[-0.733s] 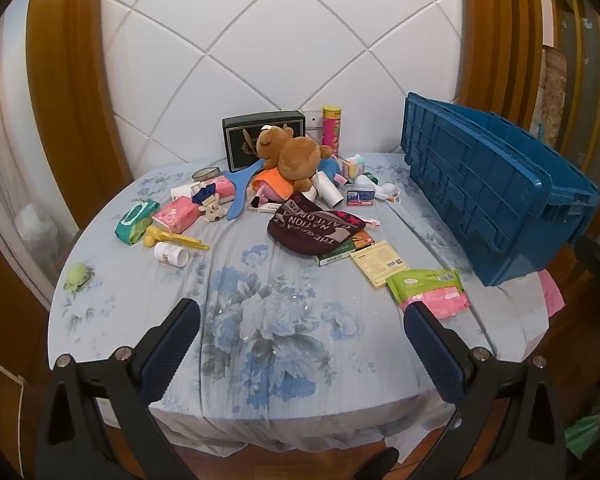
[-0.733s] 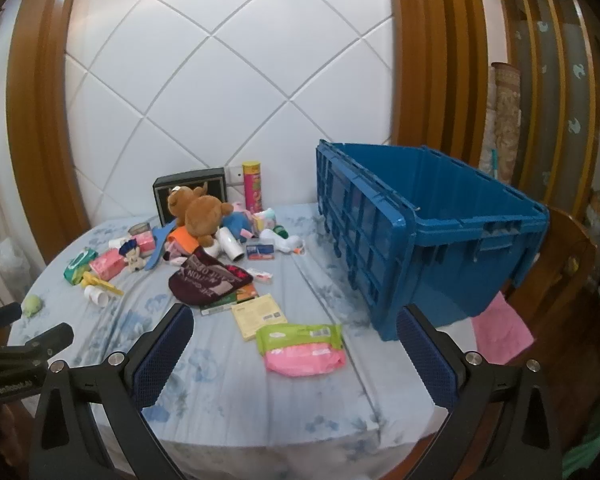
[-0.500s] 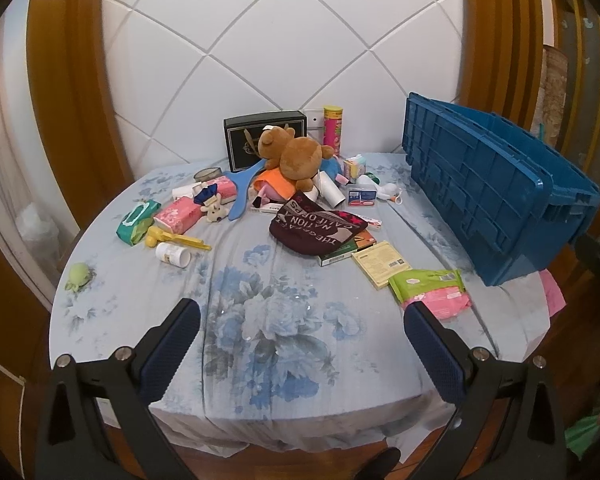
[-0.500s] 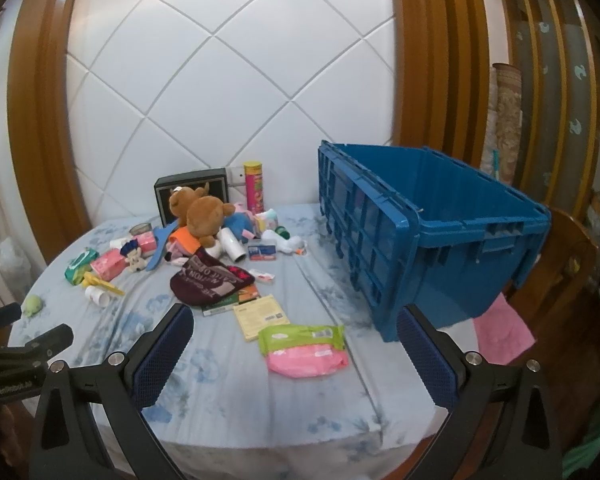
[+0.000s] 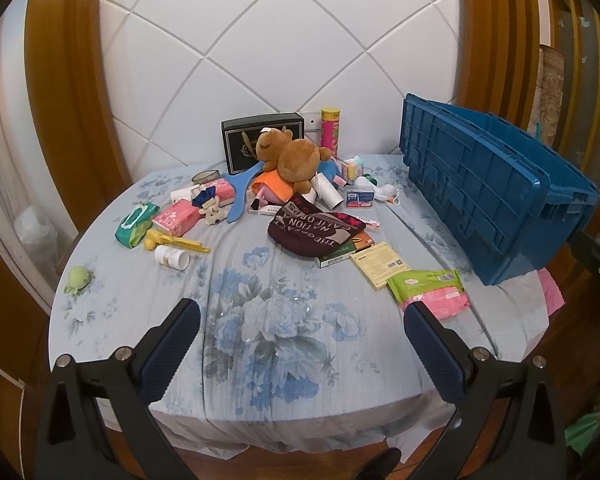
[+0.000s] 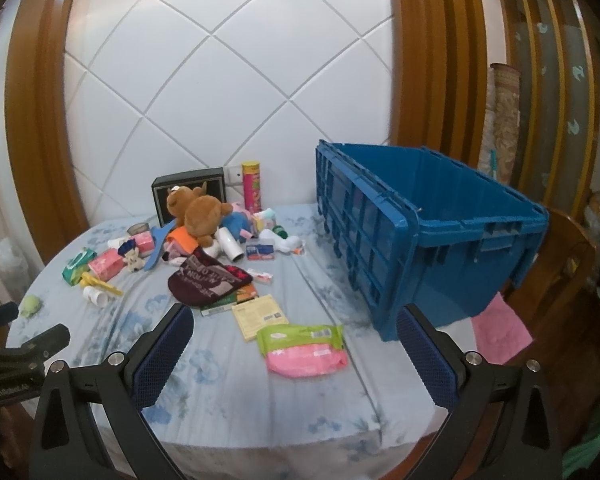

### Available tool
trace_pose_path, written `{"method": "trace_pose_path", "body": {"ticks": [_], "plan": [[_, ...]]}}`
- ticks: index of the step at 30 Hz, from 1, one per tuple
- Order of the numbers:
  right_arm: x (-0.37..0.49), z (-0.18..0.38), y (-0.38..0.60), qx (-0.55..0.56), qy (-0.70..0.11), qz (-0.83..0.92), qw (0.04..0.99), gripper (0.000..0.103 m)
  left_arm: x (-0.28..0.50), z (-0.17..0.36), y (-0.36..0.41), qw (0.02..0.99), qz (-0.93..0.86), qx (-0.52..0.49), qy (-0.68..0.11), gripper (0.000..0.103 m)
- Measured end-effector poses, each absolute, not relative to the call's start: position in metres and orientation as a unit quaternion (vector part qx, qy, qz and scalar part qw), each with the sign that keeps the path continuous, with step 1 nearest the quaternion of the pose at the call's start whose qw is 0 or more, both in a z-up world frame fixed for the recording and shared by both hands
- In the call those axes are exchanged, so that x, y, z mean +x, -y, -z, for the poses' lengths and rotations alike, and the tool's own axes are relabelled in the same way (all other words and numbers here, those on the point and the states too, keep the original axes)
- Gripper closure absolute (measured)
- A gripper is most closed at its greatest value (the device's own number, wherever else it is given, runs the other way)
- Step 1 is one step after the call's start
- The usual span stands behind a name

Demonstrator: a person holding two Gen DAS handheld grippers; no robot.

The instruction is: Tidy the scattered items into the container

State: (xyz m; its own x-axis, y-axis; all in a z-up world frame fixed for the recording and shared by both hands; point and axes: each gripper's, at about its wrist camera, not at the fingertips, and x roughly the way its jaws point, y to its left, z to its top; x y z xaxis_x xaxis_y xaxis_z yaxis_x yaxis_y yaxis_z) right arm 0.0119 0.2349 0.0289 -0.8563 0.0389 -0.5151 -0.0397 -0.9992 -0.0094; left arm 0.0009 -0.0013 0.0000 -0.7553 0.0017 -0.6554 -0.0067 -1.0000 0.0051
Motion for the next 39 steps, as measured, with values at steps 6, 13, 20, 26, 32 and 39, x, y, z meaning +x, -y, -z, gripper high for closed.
{"method": "trace_pose_path", "body": {"ticks": [6, 13, 20, 26, 32, 39], "plan": [[0.011, -0.026, -0.235, -0.267, -0.002, -0.964, 0.02, 0.0, 0.002, 0.0, 0.003, 0.002, -0.937, -0.348, -0.003, 0.0], [0.011, -0.025, -0.236, -0.268, -0.002, -0.963, 0.02, 0.0, 0.003, -0.001, 0.005, 0.001, -0.938, -0.347, -0.004, 0.0], [0.011, -0.025, -0.236, -0.268, -0.001, -0.963, 0.019, 0.0, 0.002, 0.0, 0.006, 0.002, -0.938, -0.347, -0.004, 0.0], [0.009, -0.023, -0.235, -0.27, -0.001, -0.963, 0.019, 0.0, -0.001, 0.002, 0.007, 0.002, -0.937, -0.349, -0.002, 0.0], [0.004, -0.02, -0.233, -0.266, -0.008, -0.964, 0.015, 0.0, -0.012, 0.014, 0.018, -0.005, -0.931, -0.364, 0.006, 0.0], [-0.022, -0.011, -0.222, -0.228, -0.03, -0.973, -0.014, 0.0, -0.042, 0.049, 0.046, -0.028, -0.916, -0.399, 0.028, 0.0]]}}
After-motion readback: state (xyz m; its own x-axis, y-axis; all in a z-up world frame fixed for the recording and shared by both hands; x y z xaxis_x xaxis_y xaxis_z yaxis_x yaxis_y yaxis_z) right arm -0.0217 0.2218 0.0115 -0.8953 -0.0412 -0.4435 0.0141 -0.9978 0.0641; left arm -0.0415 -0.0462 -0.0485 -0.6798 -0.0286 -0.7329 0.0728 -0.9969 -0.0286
